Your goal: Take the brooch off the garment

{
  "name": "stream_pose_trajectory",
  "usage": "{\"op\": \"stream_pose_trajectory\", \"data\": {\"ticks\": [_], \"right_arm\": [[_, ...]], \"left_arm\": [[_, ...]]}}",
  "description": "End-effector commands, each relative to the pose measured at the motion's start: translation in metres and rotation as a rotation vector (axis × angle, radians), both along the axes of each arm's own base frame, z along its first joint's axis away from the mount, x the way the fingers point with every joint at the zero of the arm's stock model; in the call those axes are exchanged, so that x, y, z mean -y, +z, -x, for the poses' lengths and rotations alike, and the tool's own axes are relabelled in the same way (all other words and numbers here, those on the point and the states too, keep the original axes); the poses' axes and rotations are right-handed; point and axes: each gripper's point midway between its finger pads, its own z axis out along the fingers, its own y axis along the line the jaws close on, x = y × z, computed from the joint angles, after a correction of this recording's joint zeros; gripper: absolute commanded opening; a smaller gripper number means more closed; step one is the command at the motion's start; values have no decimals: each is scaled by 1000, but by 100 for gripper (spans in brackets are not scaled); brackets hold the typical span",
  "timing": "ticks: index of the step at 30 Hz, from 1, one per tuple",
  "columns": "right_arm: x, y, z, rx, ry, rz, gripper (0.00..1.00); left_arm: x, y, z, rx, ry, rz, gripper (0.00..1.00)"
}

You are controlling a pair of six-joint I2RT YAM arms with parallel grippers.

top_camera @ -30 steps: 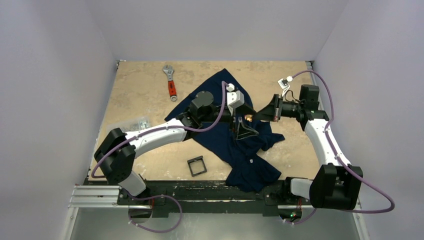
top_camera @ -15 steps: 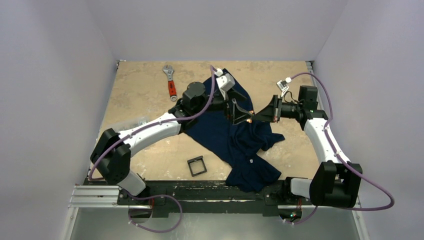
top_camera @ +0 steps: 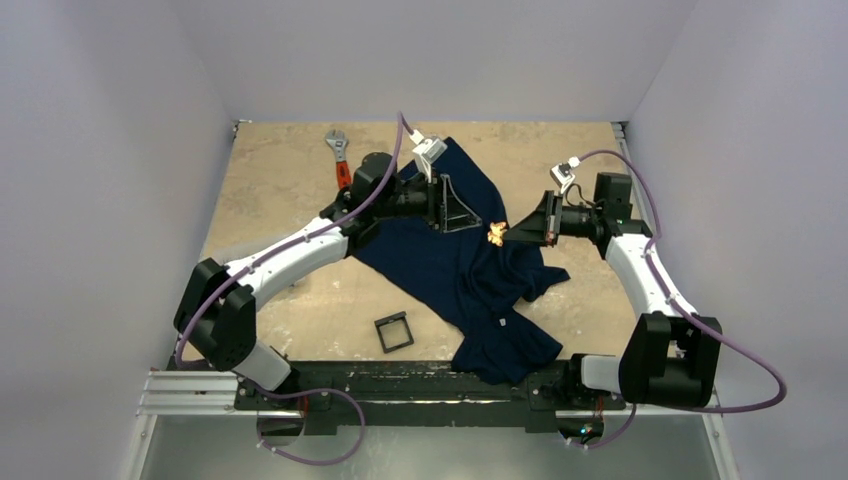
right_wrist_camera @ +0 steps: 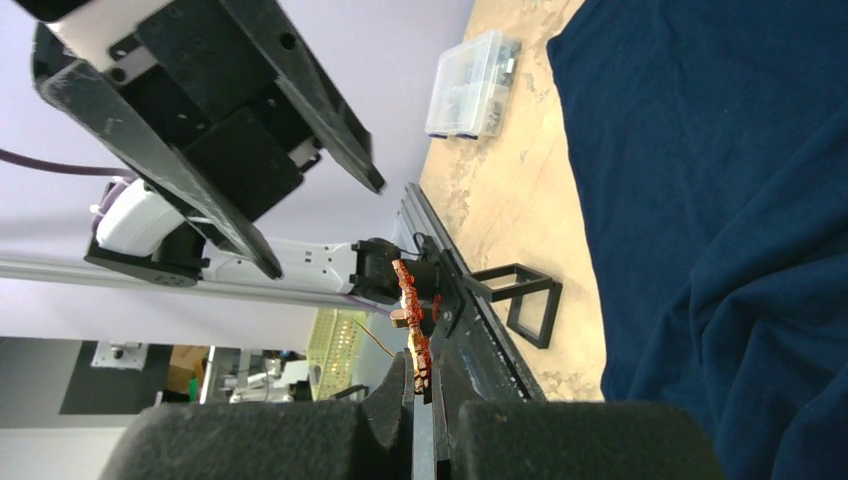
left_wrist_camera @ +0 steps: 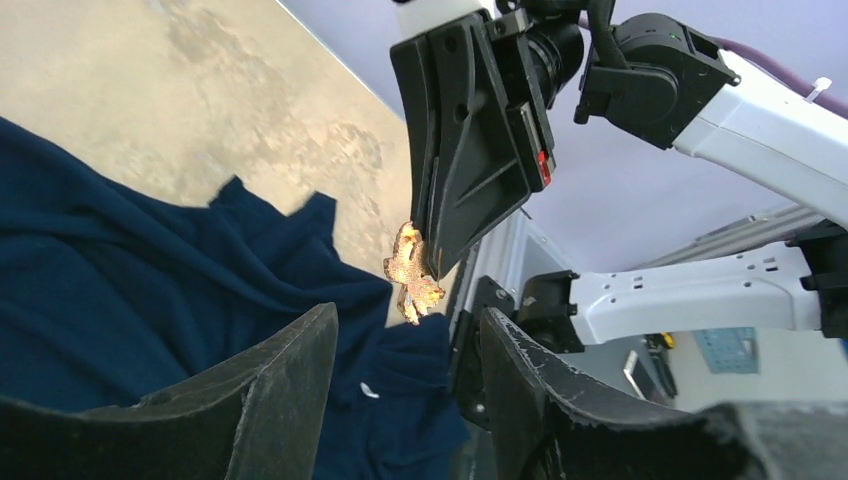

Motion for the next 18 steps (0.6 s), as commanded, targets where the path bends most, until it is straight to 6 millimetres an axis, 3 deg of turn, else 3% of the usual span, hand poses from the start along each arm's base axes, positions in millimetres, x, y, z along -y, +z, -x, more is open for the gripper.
{"op": "stream_pose_trajectory", "data": {"ticks": [1, 12, 18], "right_arm": [[-1, 7, 4, 5, 31, -40, 0], [-2, 7, 11, 4, 56, -49, 0], [-3, 10, 12, 19, 61, -47, 0]], "left_arm": [[15, 5, 10, -122, -69, 48, 54], [36, -4, 31, -204, -189, 14, 49], [42, -6, 29, -206, -205, 16, 46]]}}
